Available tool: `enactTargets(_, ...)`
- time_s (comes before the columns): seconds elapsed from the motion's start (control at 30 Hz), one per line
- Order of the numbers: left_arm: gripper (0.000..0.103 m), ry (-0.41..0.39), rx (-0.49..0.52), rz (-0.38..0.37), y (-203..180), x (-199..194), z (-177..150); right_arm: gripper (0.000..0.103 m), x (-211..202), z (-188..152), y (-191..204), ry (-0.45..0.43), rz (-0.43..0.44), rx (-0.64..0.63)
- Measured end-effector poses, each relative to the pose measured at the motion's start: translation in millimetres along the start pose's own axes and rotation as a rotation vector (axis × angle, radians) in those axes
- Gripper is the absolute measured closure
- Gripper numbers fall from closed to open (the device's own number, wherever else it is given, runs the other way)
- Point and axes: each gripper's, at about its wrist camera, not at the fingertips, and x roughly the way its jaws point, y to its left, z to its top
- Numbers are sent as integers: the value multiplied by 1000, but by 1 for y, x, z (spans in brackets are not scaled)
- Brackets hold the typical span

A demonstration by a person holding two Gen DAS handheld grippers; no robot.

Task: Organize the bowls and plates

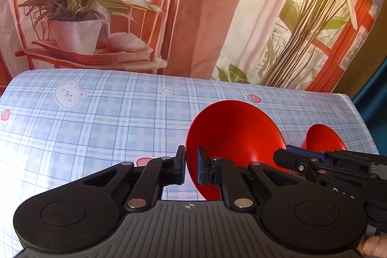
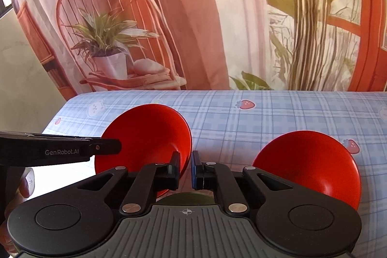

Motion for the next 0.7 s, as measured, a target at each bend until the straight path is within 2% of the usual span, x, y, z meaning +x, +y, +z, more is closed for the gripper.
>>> enactTargets(0.37,93,-49,56,9,-36,-48,-8,95,-59,3,-5,-89,13,14)
enactTargets(0.7,93,-32,78,-29,-82,-63,-34,95,-121,-22,-33,-153,13,61)
